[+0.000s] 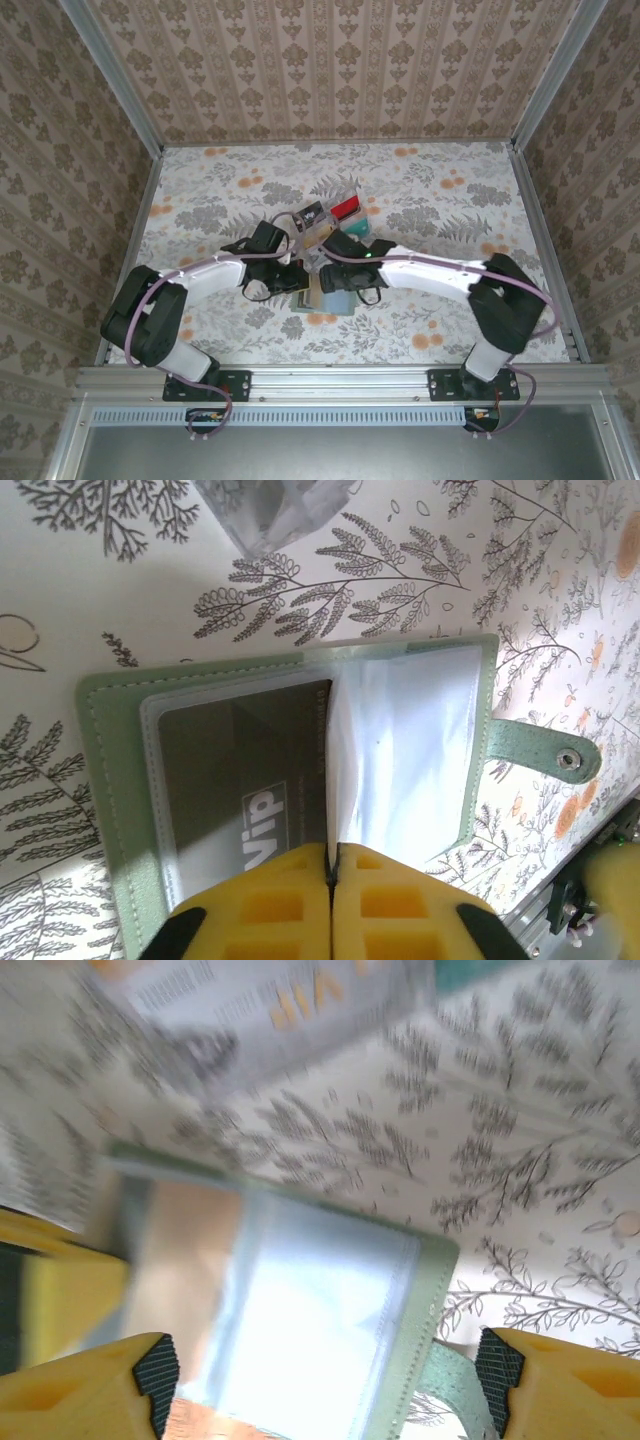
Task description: Take the credit cards out of the card holder
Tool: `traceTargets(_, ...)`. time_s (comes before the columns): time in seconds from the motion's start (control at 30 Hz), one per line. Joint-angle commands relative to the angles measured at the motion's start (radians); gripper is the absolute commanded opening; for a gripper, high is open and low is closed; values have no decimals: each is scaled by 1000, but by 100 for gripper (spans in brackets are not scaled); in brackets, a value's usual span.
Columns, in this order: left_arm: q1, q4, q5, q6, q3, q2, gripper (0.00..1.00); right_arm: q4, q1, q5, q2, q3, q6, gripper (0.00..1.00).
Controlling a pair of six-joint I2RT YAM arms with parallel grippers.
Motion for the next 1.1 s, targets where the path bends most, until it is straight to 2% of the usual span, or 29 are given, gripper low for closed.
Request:
traceTargets(0.0,2,37,68,-2,3,-23,20,61,-13,46,-86,-55,13,85)
traceTargets(0.07,-10,66,97,-9,7,-23,31,80,-25,66,-129,-94,30,86)
traceTargets(0.17,-35,104,132,-28,17,-23,41,124,-50,76,-196,-163,66,88)
traceTargets(0.37,-79,221,169,-106,24,-1,47,180,-100,84,-344,-267,99,89)
traceTargets(0.5,-107,224,163,-119,57,20,48,180,-118,81,-377,-290,97,88)
traceTargets(0.7,-105,184,113,-110,68,-8,47,201,-119,3,-358,-278,56,77)
traceTargets(0.77,-95,146,52,-100,64,-26,45,198,-118,-20,-338,-268,56,73)
traceTargets(0.9,-53,81,-18,-102,26,-60,39,186,-105,-74,-266,-233,55,62)
traceTargets(1.07,-24,97,-11,-119,-24,-66,36,140,-71,-115,-121,-166,64,46)
